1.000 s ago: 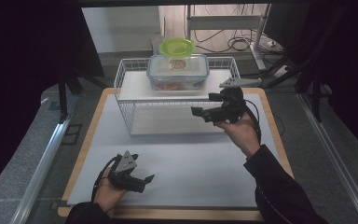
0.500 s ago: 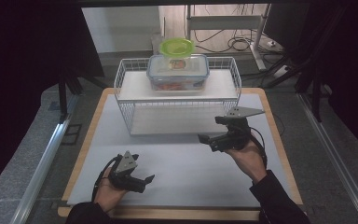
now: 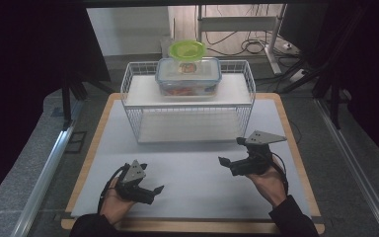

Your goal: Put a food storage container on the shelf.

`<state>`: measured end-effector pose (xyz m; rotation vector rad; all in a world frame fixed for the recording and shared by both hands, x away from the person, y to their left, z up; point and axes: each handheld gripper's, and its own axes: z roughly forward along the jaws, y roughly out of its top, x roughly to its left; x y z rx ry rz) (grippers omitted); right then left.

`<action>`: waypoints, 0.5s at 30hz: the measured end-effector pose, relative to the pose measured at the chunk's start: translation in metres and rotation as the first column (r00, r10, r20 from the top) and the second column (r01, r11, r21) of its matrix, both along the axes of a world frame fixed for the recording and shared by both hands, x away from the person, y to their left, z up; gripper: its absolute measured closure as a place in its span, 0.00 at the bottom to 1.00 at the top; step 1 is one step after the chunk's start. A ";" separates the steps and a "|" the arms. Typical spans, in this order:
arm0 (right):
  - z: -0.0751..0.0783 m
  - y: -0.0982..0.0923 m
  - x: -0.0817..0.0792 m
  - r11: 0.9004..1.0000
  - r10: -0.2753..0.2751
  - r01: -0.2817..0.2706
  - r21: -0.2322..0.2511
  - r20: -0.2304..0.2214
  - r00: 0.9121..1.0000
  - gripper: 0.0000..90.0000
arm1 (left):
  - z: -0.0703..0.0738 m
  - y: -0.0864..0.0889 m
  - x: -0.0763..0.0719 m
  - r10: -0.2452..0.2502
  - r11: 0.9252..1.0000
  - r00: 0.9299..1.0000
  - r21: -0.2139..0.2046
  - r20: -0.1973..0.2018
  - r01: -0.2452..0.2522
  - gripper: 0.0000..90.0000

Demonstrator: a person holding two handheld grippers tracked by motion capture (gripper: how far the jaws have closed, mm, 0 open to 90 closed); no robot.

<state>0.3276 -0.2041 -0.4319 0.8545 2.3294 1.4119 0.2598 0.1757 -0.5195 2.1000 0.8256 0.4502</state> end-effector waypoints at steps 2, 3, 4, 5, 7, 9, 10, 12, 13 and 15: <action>-0.007 -0.003 -0.003 1.000 -0.011 0.012 -0.024 0.008 1.000 0.03 | 0.000 0.000 0.000 -0.001 1.000 1.000 -0.001 0.000 0.001 0.05; -0.010 -0.005 -0.004 0.999 -0.017 0.017 -0.029 0.006 1.000 0.03 | 0.000 0.000 0.000 0.000 1.000 1.000 -0.001 0.000 0.000 0.05; -0.013 -0.007 -0.005 0.999 -0.021 0.021 -0.031 0.001 1.000 0.03 | 0.000 0.000 0.000 0.000 1.000 1.000 -0.002 0.001 0.000 0.05; -0.018 -0.009 -0.007 0.999 -0.027 0.027 -0.038 0.000 1.000 0.03 | 0.000 0.000 0.000 -0.001 1.000 1.000 -0.002 0.000 0.001 0.05; -0.026 -0.014 -0.010 0.998 -0.035 0.035 -0.054 -0.003 0.999 0.04 | 0.000 0.001 0.000 0.000 1.000 1.000 -0.002 0.001 0.000 0.05; -0.034 -0.018 -0.014 0.997 -0.046 0.045 -0.070 -0.007 0.999 0.04 | 0.000 0.001 0.000 0.000 1.000 1.000 -0.003 0.001 0.000 0.05; -0.037 -0.020 -0.016 0.996 -0.049 0.049 -0.077 -0.008 0.999 0.04 | 0.000 0.001 0.000 0.000 1.000 1.000 -0.003 0.002 0.000 0.05; -0.044 -0.026 -0.020 0.994 -0.064 0.062 -0.093 -0.021 0.998 0.04 | -0.001 0.000 0.000 0.000 1.000 1.000 -0.001 0.003 0.000 0.05; -0.046 -0.028 -0.021 0.993 -0.067 0.065 -0.095 -0.024 0.997 0.03 | -0.001 0.000 0.000 -0.001 1.000 1.000 0.000 0.002 0.001 0.05; -0.049 -0.033 -0.023 0.992 -0.080 0.076 -0.100 -0.034 0.996 0.03 | -0.001 0.000 0.000 -0.002 1.000 1.000 0.002 0.002 0.002 0.05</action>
